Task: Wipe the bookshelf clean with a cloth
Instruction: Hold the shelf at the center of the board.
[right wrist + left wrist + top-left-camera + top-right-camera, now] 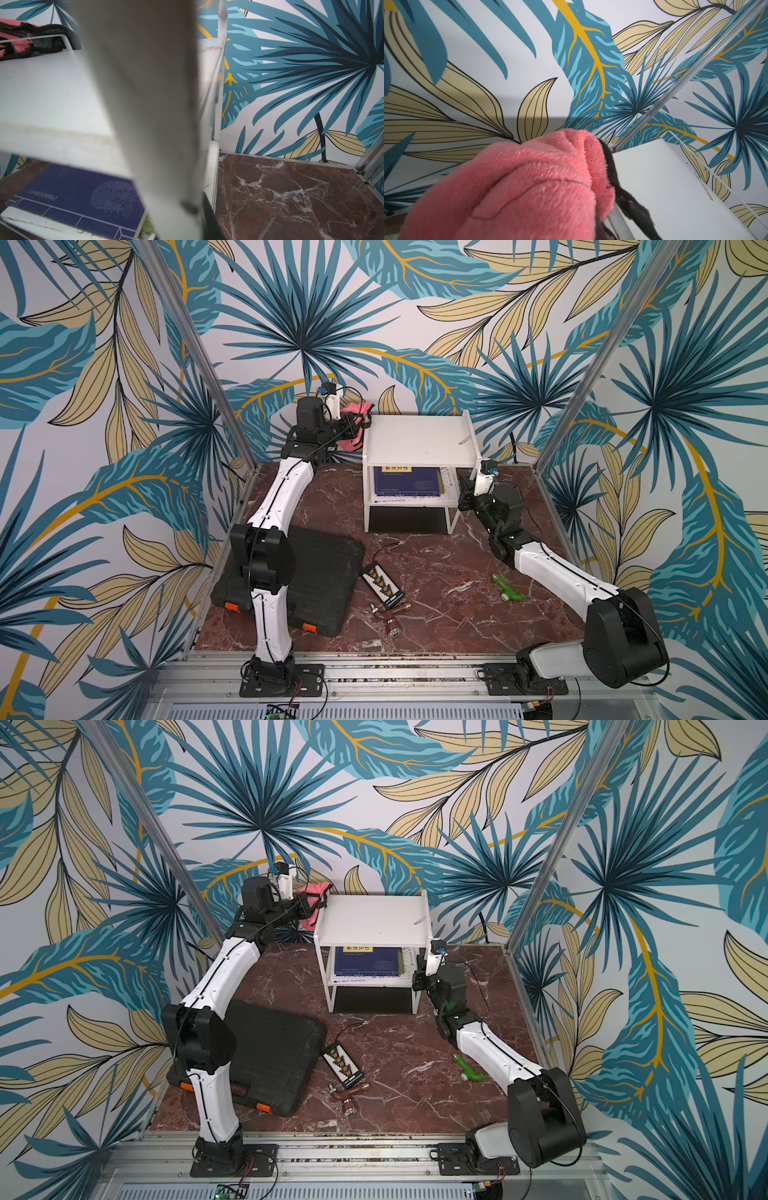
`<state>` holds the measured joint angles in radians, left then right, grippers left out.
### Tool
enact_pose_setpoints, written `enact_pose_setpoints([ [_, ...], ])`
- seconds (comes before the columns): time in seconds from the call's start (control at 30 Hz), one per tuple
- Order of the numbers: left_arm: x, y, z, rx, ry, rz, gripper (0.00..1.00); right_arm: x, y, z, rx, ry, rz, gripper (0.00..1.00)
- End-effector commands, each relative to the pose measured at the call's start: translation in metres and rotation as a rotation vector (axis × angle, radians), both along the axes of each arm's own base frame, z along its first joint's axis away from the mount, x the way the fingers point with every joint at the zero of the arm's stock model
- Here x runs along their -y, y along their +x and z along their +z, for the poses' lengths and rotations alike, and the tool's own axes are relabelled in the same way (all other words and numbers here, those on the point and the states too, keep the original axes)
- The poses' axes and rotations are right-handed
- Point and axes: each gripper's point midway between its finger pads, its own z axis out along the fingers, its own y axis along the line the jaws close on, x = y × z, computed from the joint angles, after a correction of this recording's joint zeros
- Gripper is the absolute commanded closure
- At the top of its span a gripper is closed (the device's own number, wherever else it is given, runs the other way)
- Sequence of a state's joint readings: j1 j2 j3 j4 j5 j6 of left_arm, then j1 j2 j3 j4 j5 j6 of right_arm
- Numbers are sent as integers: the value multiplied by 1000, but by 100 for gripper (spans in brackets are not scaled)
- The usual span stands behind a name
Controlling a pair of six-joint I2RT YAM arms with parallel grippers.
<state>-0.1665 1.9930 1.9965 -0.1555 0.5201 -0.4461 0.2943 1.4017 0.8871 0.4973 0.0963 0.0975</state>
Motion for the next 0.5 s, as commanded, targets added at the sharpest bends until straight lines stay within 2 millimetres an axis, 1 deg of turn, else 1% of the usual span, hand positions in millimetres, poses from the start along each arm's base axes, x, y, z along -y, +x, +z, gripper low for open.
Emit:
enact_pose_setpoints([
  [0.0,25,-69,32,67,-22,-154,100,-5,-10,-11,-66,152,19,100],
  [0.03,23,-85,22,41,-21,-162,100,-5,-10,-11,-66,155,17,100],
  [0.07,19,-107,29,53,-25,-165,100,-5,-10,-10,-62,159,16,100],
  [0.1,16,-125,19,29,-25,-165,100,-5,-10,-11,-63,163,15,100],
  [0.2,3,-194,26,53,-17,-140,100,-5,-9,-11,-62,176,14,100],
  [0.27,-9,-229,24,49,30,-76,100,-5,-8,-12,-61,182,12,100],
  [0.3,-10,-245,26,67,63,-62,100,-5,-8,-12,-60,183,10,100],
  [0.33,-10,-261,21,50,118,-54,100,-4,-9,-13,-60,183,8,100],
  [0.37,-5,-275,21,46,171,-58,100,-3,-9,-13,-61,180,5,100],
  [0.4,1,-282,29,67,225,-56,100,-1,-9,-12,-58,180,-1,100],
  [0.43,8,-284,36,88,273,-59,100,-1,-10,-12,-58,177,-2,100],
  [0.47,16,-280,42,100,308,-60,100,-2,-10,-11,-58,175,-1,100],
])
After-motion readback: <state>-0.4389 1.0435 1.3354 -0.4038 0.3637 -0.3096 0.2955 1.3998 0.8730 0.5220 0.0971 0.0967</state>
